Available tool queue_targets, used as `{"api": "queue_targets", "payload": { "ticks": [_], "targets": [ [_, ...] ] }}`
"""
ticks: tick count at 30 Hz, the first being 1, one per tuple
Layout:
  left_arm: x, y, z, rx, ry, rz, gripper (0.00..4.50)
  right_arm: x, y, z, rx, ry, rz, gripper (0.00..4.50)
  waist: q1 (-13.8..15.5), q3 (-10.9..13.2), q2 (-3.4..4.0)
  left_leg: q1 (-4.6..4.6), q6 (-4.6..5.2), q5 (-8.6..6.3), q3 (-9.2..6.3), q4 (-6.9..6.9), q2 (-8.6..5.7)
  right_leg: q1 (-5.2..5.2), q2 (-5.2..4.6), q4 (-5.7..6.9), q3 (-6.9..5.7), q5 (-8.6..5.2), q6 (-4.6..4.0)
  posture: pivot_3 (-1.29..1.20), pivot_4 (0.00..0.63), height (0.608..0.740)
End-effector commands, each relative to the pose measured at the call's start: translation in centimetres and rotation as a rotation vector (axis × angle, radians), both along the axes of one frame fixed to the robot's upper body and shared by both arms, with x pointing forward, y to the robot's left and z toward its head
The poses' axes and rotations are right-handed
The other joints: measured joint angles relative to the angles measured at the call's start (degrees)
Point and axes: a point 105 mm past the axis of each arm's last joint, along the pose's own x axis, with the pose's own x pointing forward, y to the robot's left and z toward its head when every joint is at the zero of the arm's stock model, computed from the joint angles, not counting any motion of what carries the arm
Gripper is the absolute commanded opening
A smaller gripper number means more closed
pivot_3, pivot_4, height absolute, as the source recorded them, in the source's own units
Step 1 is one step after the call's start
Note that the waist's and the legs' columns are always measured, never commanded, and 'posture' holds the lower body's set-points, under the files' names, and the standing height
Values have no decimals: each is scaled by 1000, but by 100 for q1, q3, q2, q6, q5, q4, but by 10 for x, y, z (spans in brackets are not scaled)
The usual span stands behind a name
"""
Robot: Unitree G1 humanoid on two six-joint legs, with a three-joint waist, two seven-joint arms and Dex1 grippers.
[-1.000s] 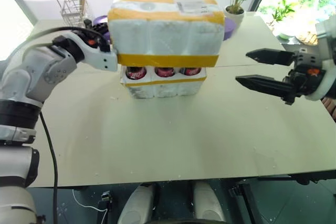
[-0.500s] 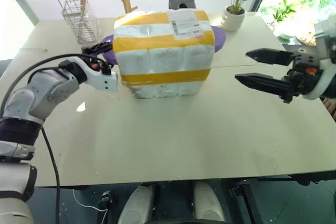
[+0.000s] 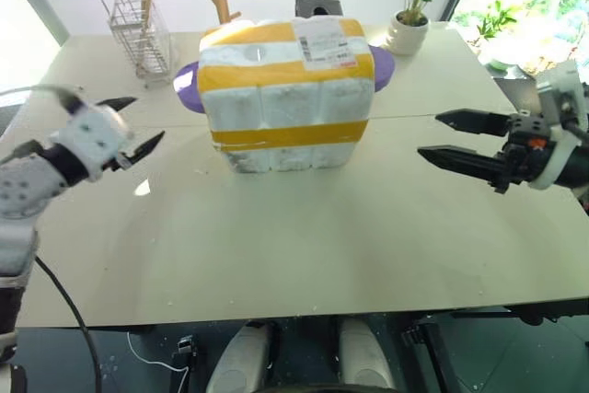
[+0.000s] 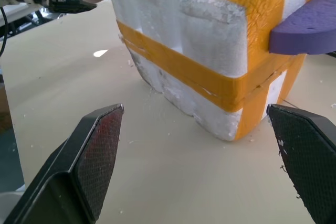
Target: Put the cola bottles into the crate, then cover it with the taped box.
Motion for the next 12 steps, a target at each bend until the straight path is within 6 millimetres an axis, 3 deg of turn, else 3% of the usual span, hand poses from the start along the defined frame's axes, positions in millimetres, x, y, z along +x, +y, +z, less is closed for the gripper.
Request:
{"api": "queue_targets", "payload": {
  "ticks": [1, 3, 7, 12],
  "targets": [
    [-27, 8, 38, -207, 149, -160, 3272, 1, -5, 13, -53, -56, 17, 4500, -29, 1, 1, -1, 0, 0, 0, 0, 4, -2, 6, -1, 0, 0, 0, 0, 150, 740],
    [-34, 18, 51, -230, 196, -174, 3272, 3, -8, 12, -81, -50, 36, 4500, -39, 3, 5, 2, 0, 0, 3, -3, 4, -3, 6, -1, 1, 0, -1, 0, 150, 740],
    [-57, 21, 64, -170, 323, -277, 3272, 6, -11, 14, -109, -43, 74, 4500, -57, 6, 14, 5, -5, -3, 9, -9, 10, -2, 11, -6, 3, -1, -1, 0, 150, 740],
    [-56, 29, 63, -39, 335, -256, 3272, 16, -11, 11, -126, -43, 86, 4500, -23, 8, 25, 10, -13, -7, 11, -11, 14, 1, 11, -8, 5, -1, -2, 0, 150, 740]
  ]
}}
